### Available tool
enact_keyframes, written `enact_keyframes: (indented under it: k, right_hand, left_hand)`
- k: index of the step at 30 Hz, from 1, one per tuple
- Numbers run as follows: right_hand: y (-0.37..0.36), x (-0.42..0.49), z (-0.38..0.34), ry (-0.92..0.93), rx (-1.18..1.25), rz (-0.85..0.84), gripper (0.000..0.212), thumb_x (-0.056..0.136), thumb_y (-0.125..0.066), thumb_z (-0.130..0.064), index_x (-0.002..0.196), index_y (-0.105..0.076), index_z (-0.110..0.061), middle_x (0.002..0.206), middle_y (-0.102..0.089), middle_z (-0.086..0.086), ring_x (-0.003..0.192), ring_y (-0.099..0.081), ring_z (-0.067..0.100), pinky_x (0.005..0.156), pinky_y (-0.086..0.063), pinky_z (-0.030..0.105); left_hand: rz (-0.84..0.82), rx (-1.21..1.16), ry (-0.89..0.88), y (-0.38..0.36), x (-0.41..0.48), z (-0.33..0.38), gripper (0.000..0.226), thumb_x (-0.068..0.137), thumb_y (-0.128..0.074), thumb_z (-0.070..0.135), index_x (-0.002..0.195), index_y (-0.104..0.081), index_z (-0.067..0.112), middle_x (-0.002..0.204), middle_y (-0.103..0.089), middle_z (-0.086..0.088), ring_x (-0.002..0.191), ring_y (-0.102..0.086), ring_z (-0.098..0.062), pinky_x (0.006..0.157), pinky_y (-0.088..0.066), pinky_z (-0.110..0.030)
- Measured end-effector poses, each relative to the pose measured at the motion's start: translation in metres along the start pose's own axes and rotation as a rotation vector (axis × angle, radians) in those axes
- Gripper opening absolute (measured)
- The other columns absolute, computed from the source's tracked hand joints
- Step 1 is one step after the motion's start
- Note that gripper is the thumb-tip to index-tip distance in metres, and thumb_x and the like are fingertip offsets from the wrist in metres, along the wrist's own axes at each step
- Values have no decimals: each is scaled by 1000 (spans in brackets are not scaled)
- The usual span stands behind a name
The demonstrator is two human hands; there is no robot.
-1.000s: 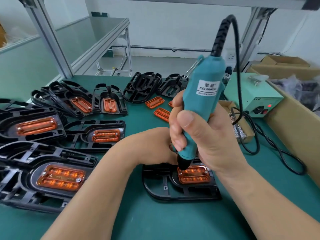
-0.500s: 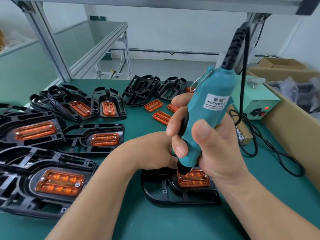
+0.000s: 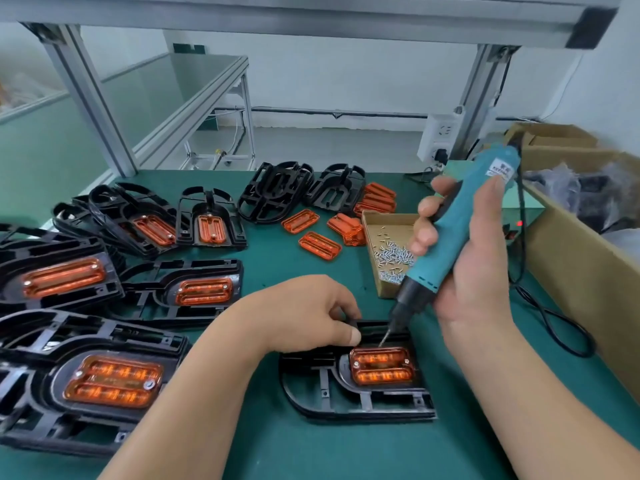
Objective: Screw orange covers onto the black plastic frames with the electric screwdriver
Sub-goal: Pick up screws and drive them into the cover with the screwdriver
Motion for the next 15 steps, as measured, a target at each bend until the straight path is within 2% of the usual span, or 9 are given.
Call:
enact_keyframes:
  k: [2,5,8,12,15]
  right_hand:
    - [17,9,3,-35,-5,109,47,109,-44,-57,112,-60,-13,85,-62,3,57,-53,10,54,-48,22]
    - [37,19,7,-62,5,239,46,105,-51,-58,110,-61,-14,84,-64,3,58,-52,10,54,-48,21]
    - [47,24,7,-45,16,290,45,105,-53,-58,107,-63,-15,83,-65,2,59,-53,9,53,-48,20]
    - [50,26,7,-22,3,277,47,103,-56,-61,110,-63,-15,87,-65,2,61,-53,10,54,-49,21]
    - [50,26,8,-16,-22,281,48,103,-55,-61,113,-62,-15,87,-65,3,62,-53,11,55,-49,21]
  left_hand:
    - [0,14,0,-1,-1,1,38,90,-75,54,125,-68,42,100,-65,19,91,-61,5,84,-47,-25]
    - [-9,54,-9,1,-8,5,67,80,-78,67,139,-57,44,120,-57,21,109,-55,4,102,-48,-30]
    - [-82,124,-37,-2,-17,13,95,68,-80,76,148,-41,43,130,-43,23,127,-43,-1,108,-44,-36]
    - [-145,313,-67,-16,-20,25,114,63,-84,77,153,-27,37,128,-35,14,127,-34,-15,102,-42,-41]
    - [-136,355,-75,-24,-19,31,109,67,-85,71,152,-32,28,126,-34,8,120,-33,-20,91,-37,-39]
Point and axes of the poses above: each hand's wrist, its own x-axis towards the middle knuckle, its own y-axis out of the back of the hand, z = x × y, the point moved 2 cm from there along x, towards the middle knuckle
